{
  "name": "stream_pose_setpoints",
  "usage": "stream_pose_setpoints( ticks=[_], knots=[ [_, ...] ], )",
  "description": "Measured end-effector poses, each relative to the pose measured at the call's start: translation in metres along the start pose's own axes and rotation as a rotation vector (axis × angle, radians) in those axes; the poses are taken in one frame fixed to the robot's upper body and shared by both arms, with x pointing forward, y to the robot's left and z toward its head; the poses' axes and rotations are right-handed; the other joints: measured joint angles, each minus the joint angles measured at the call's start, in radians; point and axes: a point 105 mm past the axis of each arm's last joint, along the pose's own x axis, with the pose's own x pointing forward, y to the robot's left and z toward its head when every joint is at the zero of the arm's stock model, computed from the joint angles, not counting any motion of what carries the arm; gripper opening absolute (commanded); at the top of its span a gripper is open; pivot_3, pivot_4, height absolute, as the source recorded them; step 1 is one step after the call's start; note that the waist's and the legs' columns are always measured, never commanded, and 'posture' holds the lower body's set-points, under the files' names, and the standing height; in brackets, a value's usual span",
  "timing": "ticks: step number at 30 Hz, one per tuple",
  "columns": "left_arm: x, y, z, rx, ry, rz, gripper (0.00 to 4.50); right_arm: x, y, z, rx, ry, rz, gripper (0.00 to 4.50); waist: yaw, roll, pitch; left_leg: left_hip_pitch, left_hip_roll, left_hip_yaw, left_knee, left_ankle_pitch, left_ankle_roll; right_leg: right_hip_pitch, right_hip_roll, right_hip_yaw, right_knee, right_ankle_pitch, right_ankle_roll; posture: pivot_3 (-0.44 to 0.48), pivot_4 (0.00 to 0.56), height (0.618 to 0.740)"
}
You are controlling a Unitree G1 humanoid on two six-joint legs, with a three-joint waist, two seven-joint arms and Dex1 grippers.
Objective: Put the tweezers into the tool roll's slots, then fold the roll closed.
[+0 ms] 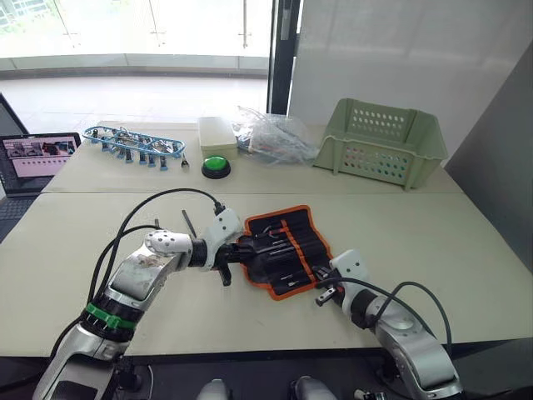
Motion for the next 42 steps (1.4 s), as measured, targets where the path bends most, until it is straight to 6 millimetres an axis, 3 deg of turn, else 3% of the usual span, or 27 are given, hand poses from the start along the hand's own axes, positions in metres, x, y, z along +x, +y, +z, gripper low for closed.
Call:
stream_pose_setpoints(
  ticks=[20,42],
  knots=[
    [0.024,-0.014,0.004,0.090,0.167,-0.107,0.02,0.003,0.003,0.002,0.009,-0.009,-0.026,0.00,-0.003,0.000,0.000,0.000,0.000,0.000,0.001,0.000,0.001,0.000,0.001,0.000,0.001,0.000,0.000,0.000,0.150,0.725],
    [0.040,-0.003,0.000,0.140,0.216,-0.062,0.02,0.003,0.004,0.002,0.018,0.002,-0.045,0.00,-0.002,0.000,0.000,0.000,0.000,-0.001,0.003,0.000,0.001,0.000,0.001,0.000,0.003,0.000,0.001,0.000,0.150,0.725]
  ],
)
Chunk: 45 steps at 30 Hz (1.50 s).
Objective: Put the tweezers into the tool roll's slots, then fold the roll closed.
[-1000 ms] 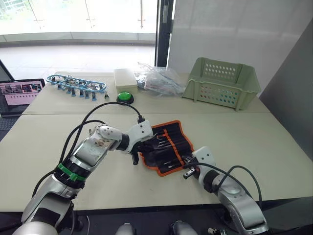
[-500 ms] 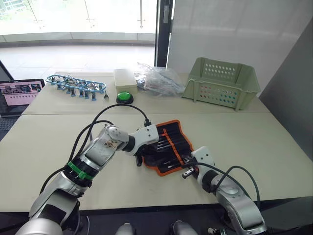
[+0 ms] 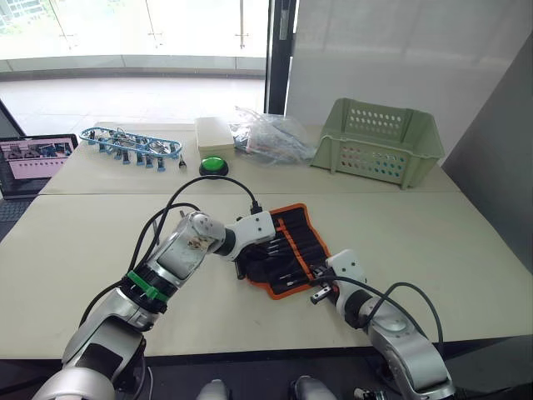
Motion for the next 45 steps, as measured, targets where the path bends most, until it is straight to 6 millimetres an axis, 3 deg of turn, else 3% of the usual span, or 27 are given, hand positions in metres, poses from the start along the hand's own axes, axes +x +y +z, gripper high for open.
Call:
stream_pose_setpoints(
  ticks=[9,26,32,38,42,45],
  knots=[
    [0.012,-0.003,0.008,0.009,-0.019,0.006,0.02,0.000,0.000,0.000,-0.007,0.008,-0.006,0.00,0.001,0.000,0.000,0.000,0.000,0.000,0.001,0.000,0.000,0.001,0.000,0.000,0.000,0.000,0.000,0.000,0.150,0.725],
    [0.066,-0.002,0.032,-0.006,-0.125,0.022,0.02,-0.001,0.001,-0.001,-0.006,0.015,-0.007,0.00,0.005,0.000,0.000,0.000,-0.001,0.000,0.003,0.000,0.000,0.002,0.000,0.000,0.000,0.001,0.002,0.000,0.150,0.725],
    [0.066,0.001,0.028,-0.008,-0.127,0.032,0.02,-0.001,0.001,-0.001,-0.006,0.018,-0.008,0.00,0.005,0.000,0.000,0.000,-0.001,0.000,0.006,0.000,0.000,0.002,0.000,0.001,0.001,0.002,0.003,0.000,0.150,0.725],
    [0.045,0.010,0.026,-0.001,-0.151,0.076,2.05,-0.001,0.003,0.000,-0.008,0.015,0.002,0.00,-0.006,0.001,0.000,0.000,-0.001,0.000,0.006,0.000,0.000,0.001,0.000,0.001,0.005,0.002,0.002,0.000,0.150,0.725],
    [-0.004,0.028,0.025,-0.026,-0.206,0.168,3.42,0.000,0.005,0.000,-0.010,0.015,0.010,0.00,-0.017,0.001,0.000,0.001,-0.001,0.000,0.006,0.000,0.000,0.000,0.000,0.002,0.009,0.001,0.001,0.000,0.150,0.725],
    [-0.037,0.031,0.012,-0.085,-0.228,0.230,4.44,0.002,0.005,0.000,-0.012,0.014,0.014,0.00,-0.020,0.001,0.000,0.002,-0.001,0.000,0.006,0.000,0.000,0.001,0.000,0.002,0.009,0.000,0.001,0.000,0.150,0.725]
  ],
)
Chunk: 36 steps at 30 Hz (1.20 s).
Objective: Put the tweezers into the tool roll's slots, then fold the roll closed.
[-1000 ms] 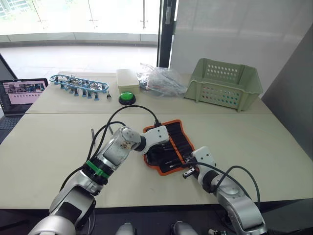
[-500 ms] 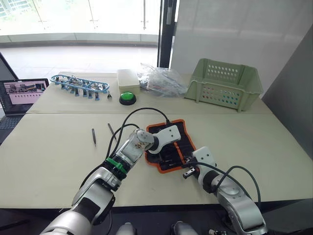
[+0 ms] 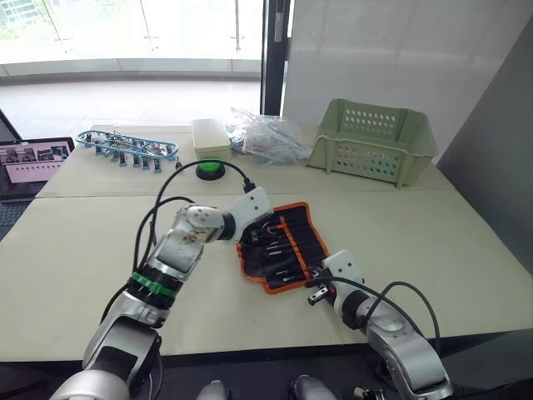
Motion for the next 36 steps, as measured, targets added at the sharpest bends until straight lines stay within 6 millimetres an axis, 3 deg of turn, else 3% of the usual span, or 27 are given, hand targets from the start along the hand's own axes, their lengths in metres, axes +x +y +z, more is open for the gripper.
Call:
stream_pose_setpoints(
  ticks=[10,13,17,20,26,32,36],
  knots=[
    [-0.103,0.007,-0.090,-0.246,0.083,0.373,4.48,0.009,-0.012,0.003,-0.015,0.002,0.005,0.00,0.006,-0.001,0.001,0.002,0.001,0.000,0.000,0.000,0.000,0.001,-0.001,-0.002,0.001,-0.001,-0.001,0.000,0.150,0.725],
    [-0.145,-0.016,-0.114,-0.366,0.090,0.523,4.48,0.013,-0.013,0.005,-0.017,0.005,0.023,0.00,-0.007,-0.001,0.000,0.003,0.002,0.004,0.000,0.000,0.000,0.001,-0.003,0.000,-0.001,0.000,-0.001,0.000,0.150,0.725],
    [-0.177,-0.049,-0.139,-0.558,0.112,0.691,4.48,0.014,-0.022,0.003,-0.026,0.024,0.017,0.00,0.004,-0.004,0.000,0.003,0.002,0.001,-0.001,0.000,0.000,0.002,-0.003,-0.003,0.000,-0.001,-0.002,0.000,0.150,0.725],
    [-0.191,-0.058,-0.138,-0.557,0.128,0.792,4.48,0.015,-0.025,0.000,-0.029,0.035,0.023,0.00,0.017,-0.005,0.000,0.005,0.002,0.002,-0.001,0.000,0.000,0.003,-0.003,-0.002,0.000,-0.006,-0.010,0.000,0.150,0.725],
    [-0.208,-0.071,-0.136,-0.604,0.117,1.000,4.48,0.018,-0.020,-0.001,-0.038,0.026,0.064,0.00,0.013,-0.007,-0.002,0.010,0.003,0.003,-0.001,0.000,0.000,0.005,-0.002,-0.001,0.000,-0.006,-0.012,0.000,0.150,0.725],
    [-0.210,-0.094,-0.133,-0.682,0.110,1.072,4.48,0.019,-0.017,0.000,-0.040,0.019,0.080,0.00,-0.003,-0.008,-0.002,0.009,0.003,0.004,-0.002,-0.001,0.000,0.004,-0.002,-0.001,0.000,-0.007,-0.012,0.000,0.150,0.725],
    [-0.205,-0.095,-0.132,-0.693,0.107,1.077,4.48,0.020,-0.017,-0.001,-0.039,0.021,0.079,0.00,-0.003,-0.008,-0.002,0.010,0.002,0.003,-0.002,-0.001,0.000,0.004,-0.002,-0.001,0.000,-0.007,-0.013,0.000,0.150,0.725]
  ],
)
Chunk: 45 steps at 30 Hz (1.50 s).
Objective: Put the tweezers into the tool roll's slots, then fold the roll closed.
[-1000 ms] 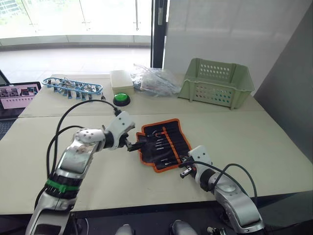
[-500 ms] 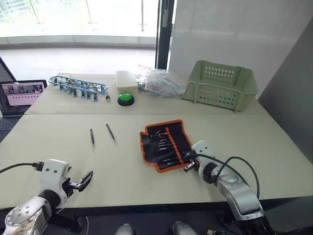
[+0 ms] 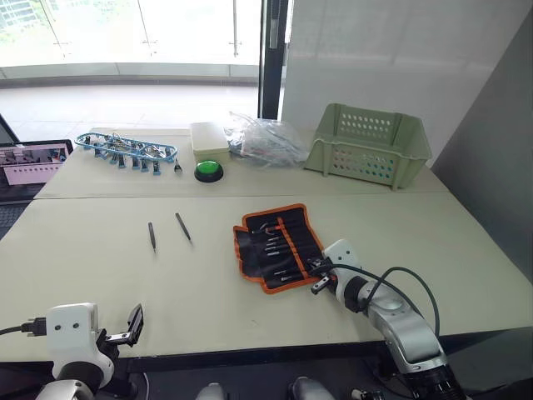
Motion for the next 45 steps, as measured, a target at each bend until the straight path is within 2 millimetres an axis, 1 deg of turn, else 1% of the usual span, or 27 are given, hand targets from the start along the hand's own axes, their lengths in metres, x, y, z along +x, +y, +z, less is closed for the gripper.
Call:
stream_pose_setpoints(
  ticks=[2,5,8,10,13,15,20,25,28,33,38,39,45],
  knots=[
    [0.009,-0.003,0.003,-0.010,-0.016,-0.005,4.48,0.001,0.000,0.000,0.000,0.001,0.001,0.00,0.000,0.000,0.000,0.001,0.000,0.000,0.000,0.000,0.000,0.000,0.000,0.000,0.000,0.000,0.000,0.000,0.150,0.725],
    [0.029,-0.006,0.006,-0.026,-0.030,-0.009,4.48,0.001,0.001,0.001,0.000,0.000,0.005,0.00,-0.001,0.000,0.000,0.001,0.000,0.000,0.000,0.000,0.000,0.001,0.000,0.000,0.000,0.000,0.000,0.000,0.150,0.725],
    [0.047,-0.008,0.003,-0.042,-0.016,-0.002,4.48,0.002,0.002,0.002,0.000,-0.004,0.015,0.00,-0.004,0.000,0.000,0.000,0.000,0.000,-0.001,0.000,0.000,0.001,0.000,0.000,0.000,0.000,0.000,0.000,0.150,0.725],
    [0.071,-0.011,0.003,-0.062,-0.010,0.012,4.48,0.002,0.001,0.002,0.000,-0.005,0.011,0.00,-0.002,-0.001,0.000,0.000,-0.001,-0.001,-0.002,0.000,0.000,0.001,0.001,0.000,0.001,0.000,0.000,0.000,0.150,0.725],
    [0.092,-0.018,0.006,-0.063,-0.017,0.016,4.48,0.001,0.001,0.002,0.002,-0.007,0.013,0.00,-0.002,-0.001,0.000,0.001,-0.001,-0.001,-0.002,0.000,0.000,0.001,0.001,0.000,0.001,0.001,0.002,0.000,0.150,0.725],
    [0.108,-0.020,0.011,-0.070,-0.033,0.024,4.48,0.001,0.001,0.002,0.001,-0.007,0.010,0.00,-0.001,-0.001,0.000,0.001,-0.001,-0.001,-0.003,0.000,0.000,0.001,0.001,0.000,0.001,0.004,0.007,0.000,0.150,0.725],
    [0.130,-0.024,0.014,-0.067,-0.048,0.045,4.48,0.000,0.000,0.001,0.004,-0.006,0.000,0.00,0.001,0.003,-0.001,0.002,-0.001,-0.001,-0.003,0.000,0.000,0.002,0.001,0.000,0.001,0.005,0.008,0.000,0.150,0.725],
    [0.146,-0.030,0.016,-0.078,-0.056,0.046,4.48,-0.001,-0.002,0.000,0.006,-0.001,-0.014,0.00,0.009,0.009,-0.003,0.003,-0.002,-0.001,-0.003,0.000,0.000,0.003,0.001,0.000,0.001,0.004,0.007,0.000,0.150,0.725],
    [0.155,-0.032,0.017,-0.075,-0.060,0.045,3.64,-0.002,-0.003,-0.001,0.008,0.005,-0.021,0.00,0.016,0.012,-0.004,0.004,-0.002,-0.001,-0.003,0.000,0.000,0.004,0.001,0.000,0.001,0.003,0.005,0.000,0.150,0.725],
    [0.170,-0.032,0.022,-0.074,-0.066,0.049,2.00,-0.004,-0.005,-0.003,0.009,0.012,-0.032,0.00,0.029,0.013,-0.004,0.006,-0.002,-0.002,-0.003,0.000,0.000,0.008,0.001,0.000,0.000,0.001,0.002,0.000,0.150,0.725],
    [0.177,-0.036,0.022,-0.081,-0.071,0.037,0.31,-0.004,-0.005,-0.002,0.009,0.012,-0.033,0.00,0.031,0.013,-0.004,0.007,-0.002,-0.002,-0.003,0.000,0.000,0.010,0.000,0.000,-0.001,0.001,0.003,0.000,0.150,0.725],
    [0.178,-0.037,0.022,-0.081,-0.075,0.034,0.04,-0.004,-0.005,-0.002,0.008,0.012,-0.033,0.00,0.032,0.013,-0.004,0.007,-0.002,-0.002,-0.003,0.000,0.000,0.010,0.000,-0.001,-0.002,0.001,0.003,0.000,0.150,0.725],
    [0.177,-0.041,0.024,-0.084,-0.088,0.021,0.01,-0.004,-0.006,-0.002,0.009,0.014,-0.037,0.00,0.038,0.013,-0.004,0.007,-0.002,-0.002,-0.004,0.000,0.000,0.013,0.000,-0.001,-0.008,0.002,0.004,0.000,0.150,0.725]
  ],
)
